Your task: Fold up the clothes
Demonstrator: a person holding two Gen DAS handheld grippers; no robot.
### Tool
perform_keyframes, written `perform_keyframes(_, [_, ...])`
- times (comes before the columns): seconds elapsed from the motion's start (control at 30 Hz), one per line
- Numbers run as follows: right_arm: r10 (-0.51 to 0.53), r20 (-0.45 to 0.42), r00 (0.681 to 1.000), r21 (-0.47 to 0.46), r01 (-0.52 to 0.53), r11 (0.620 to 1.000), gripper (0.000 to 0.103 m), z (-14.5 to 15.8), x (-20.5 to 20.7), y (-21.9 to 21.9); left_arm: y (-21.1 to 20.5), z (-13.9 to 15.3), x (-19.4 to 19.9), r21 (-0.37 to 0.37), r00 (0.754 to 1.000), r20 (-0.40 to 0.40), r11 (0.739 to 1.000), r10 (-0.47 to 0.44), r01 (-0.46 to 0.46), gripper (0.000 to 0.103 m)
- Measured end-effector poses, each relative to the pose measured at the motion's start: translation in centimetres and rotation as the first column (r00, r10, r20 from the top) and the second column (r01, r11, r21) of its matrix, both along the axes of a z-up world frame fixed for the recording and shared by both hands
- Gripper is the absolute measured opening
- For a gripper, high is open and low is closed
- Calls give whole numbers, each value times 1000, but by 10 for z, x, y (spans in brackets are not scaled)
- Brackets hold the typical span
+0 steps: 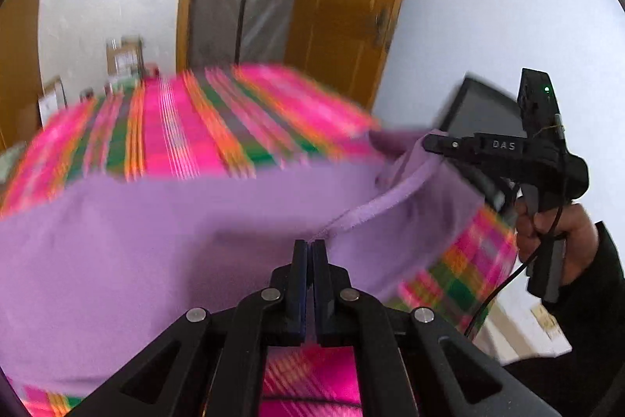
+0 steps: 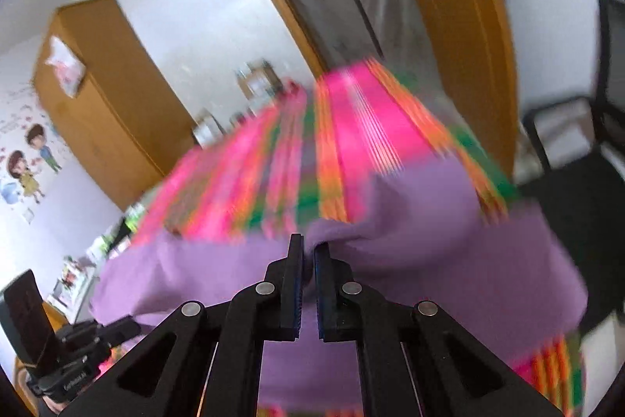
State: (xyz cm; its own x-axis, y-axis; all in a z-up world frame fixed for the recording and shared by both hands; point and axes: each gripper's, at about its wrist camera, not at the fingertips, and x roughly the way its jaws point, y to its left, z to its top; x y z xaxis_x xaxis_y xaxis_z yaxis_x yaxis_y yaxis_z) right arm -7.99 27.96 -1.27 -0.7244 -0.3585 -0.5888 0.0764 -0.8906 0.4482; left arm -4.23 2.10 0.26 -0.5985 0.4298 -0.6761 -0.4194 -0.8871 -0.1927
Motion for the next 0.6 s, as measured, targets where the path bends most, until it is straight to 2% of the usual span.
perform_keyframes(0.07, [-13,86,996,-14,14,1000,5,-28,6,8,2,-16,0,-13,999,44,1000,-7,8,2])
perform_keyframes(0.2, [-30,141,990,-26,34,999,7,-50,19,19,7,-28,2,-24,998,70,1000,-9,11,2])
perform_keyframes(0.43, [-18,127,992,63,10,998,10,-45,23,8,4,-34,11,-11,996,82,1000,-26,27,3])
perform_keyframes(0.6, [-58,97,994,164,42,986,24,-28,34,12,-3,-23,13,67,996,84,997,-43,37,3])
